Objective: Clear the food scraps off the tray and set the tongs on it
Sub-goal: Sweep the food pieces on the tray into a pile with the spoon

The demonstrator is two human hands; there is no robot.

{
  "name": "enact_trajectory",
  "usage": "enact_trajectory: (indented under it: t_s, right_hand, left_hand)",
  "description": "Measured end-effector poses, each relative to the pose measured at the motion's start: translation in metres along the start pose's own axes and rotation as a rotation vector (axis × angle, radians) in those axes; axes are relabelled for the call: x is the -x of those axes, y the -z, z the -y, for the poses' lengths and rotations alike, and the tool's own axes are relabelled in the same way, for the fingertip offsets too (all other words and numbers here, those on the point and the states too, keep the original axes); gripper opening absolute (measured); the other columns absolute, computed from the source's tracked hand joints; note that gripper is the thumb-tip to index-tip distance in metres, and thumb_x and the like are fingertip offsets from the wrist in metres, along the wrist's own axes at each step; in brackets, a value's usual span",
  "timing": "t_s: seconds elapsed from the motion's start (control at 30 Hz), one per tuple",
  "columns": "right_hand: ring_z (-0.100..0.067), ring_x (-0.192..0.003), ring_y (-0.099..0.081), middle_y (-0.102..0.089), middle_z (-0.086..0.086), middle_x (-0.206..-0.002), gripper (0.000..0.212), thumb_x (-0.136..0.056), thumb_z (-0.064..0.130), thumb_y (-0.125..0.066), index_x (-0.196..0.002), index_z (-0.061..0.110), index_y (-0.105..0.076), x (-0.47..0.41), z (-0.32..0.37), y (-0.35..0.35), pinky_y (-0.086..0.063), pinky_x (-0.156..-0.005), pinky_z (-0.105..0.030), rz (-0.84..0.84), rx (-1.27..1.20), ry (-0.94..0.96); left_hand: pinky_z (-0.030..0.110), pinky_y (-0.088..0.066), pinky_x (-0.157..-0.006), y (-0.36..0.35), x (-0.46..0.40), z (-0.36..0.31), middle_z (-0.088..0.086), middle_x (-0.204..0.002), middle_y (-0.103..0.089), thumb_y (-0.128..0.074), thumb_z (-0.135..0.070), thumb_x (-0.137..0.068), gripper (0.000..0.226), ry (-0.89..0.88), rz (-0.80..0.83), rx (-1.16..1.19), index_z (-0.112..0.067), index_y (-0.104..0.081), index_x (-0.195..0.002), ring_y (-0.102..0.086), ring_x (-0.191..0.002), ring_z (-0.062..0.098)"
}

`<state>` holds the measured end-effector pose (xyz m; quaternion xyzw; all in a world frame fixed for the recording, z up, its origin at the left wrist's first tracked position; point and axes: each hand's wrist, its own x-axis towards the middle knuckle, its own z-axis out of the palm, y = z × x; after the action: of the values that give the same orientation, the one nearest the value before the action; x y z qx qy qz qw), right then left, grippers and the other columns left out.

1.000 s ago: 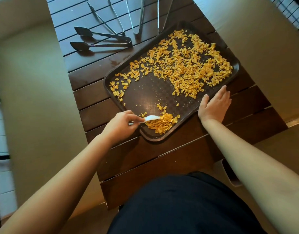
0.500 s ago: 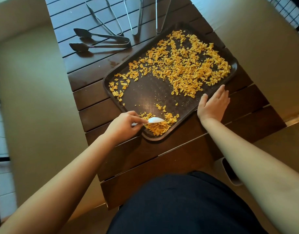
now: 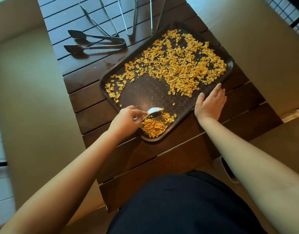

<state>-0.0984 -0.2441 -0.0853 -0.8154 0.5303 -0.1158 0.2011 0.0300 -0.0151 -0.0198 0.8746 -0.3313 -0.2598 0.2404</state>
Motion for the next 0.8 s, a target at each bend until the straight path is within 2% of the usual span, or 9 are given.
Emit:
enact_trajectory:
  t_s: [0.13,0.23,0.3,0.4,0.6,0.7,0.73,0.8]
  right_hand:
    - [-0.031,-0.144,-0.011,-0.018,-0.021,-0.154,0.071,-0.093,0.037,-0.032,-0.148,-0.001,-0.01,0.001,0.001,0.0,-0.005,-0.117,-0.041,0.006,0.005,-0.001]
    - [-0.031,-0.144,-0.011,-0.017,-0.021,-0.154,0.07,-0.093,0.037,-0.032,-0.148,-0.001,-0.01,-0.001,0.001,0.001,-0.005,-0.117,-0.041,-0.001,0.002,0.001]
    - [-0.031,-0.145,-0.011,-0.017,-0.021,-0.154,0.068,-0.096,0.034,-0.035,-0.149,0.0,-0.009,0.0,0.001,0.002,-0.005,-0.118,-0.041,0.004,0.001,-0.004]
    - [-0.03,-0.145,-0.01,-0.016,-0.02,-0.155,0.068,-0.097,0.034,-0.037,-0.149,0.0,-0.009,0.001,0.001,0.002,-0.004,-0.118,-0.04,0.004,0.002,-0.005]
    - [-0.031,-0.145,-0.01,-0.017,-0.021,-0.154,0.069,-0.096,0.034,-0.037,-0.148,-0.001,-0.009,0.0,0.001,0.001,-0.004,-0.117,-0.04,0.001,-0.005,-0.001]
    - [-0.031,-0.144,-0.01,-0.017,-0.021,-0.154,0.069,-0.095,0.035,-0.036,-0.148,-0.001,-0.009,0.0,0.0,0.0,-0.004,-0.117,-0.04,0.0,0.0,0.002]
    - [-0.031,-0.144,-0.011,-0.017,-0.021,-0.154,0.07,-0.094,0.035,-0.035,-0.148,-0.001,-0.009,0.0,0.0,0.0,-0.005,-0.117,-0.041,-0.002,0.002,0.003]
    - [-0.032,-0.144,-0.011,-0.018,-0.022,-0.154,0.072,-0.092,0.038,-0.032,-0.148,-0.001,-0.01,0.0,0.0,0.0,-0.005,-0.117,-0.041,-0.001,0.001,0.003]
  left_hand:
    - [0.015,-0.044,-0.069,0.003,0.005,-0.001,-0.008,-0.091,-0.056,-0.058,-0.018,-0.09,0.022,-0.026,0.085,-0.003,-0.025,-0.07,-0.108,-0.053,-0.079,0.004]
    - [0.027,-0.049,-0.073,0.005,-0.012,-0.016,-0.001,-0.095,-0.058,-0.058,-0.019,-0.091,0.024,-0.029,-0.033,0.046,-0.022,-0.068,-0.112,-0.056,-0.082,0.012]
    - [0.025,-0.048,-0.075,0.0,-0.027,-0.028,0.0,-0.101,-0.057,-0.056,-0.02,-0.092,0.025,-0.033,-0.069,0.043,-0.022,-0.067,-0.115,-0.056,-0.088,0.012]
    - [0.029,-0.05,-0.079,-0.011,-0.041,-0.039,0.001,-0.108,-0.057,-0.053,-0.02,-0.093,0.026,-0.059,0.006,0.004,-0.024,-0.066,-0.116,-0.056,-0.094,0.015]
    - [0.027,-0.047,-0.069,-0.009,-0.03,-0.036,-0.008,-0.098,-0.053,-0.053,-0.027,-0.093,0.025,-0.136,0.138,-0.169,-0.036,-0.066,-0.112,-0.054,-0.086,0.01]
    - [0.03,-0.05,-0.077,0.001,-0.016,-0.019,-0.011,-0.098,-0.054,-0.055,-0.025,-0.091,0.023,-0.141,0.205,-0.18,-0.036,-0.068,-0.108,-0.054,-0.09,0.007]
    - [0.031,-0.05,-0.079,0.004,-0.01,-0.013,-0.012,-0.098,-0.054,-0.056,-0.024,-0.091,0.023,-0.126,0.193,-0.136,-0.034,-0.068,-0.107,-0.054,-0.09,0.006]
    - [0.028,-0.051,-0.075,0.006,0.001,-0.001,-0.011,-0.096,-0.056,-0.057,-0.02,-0.091,0.022,-0.037,0.055,0.021,-0.029,-0.069,-0.107,-0.056,-0.086,0.008]
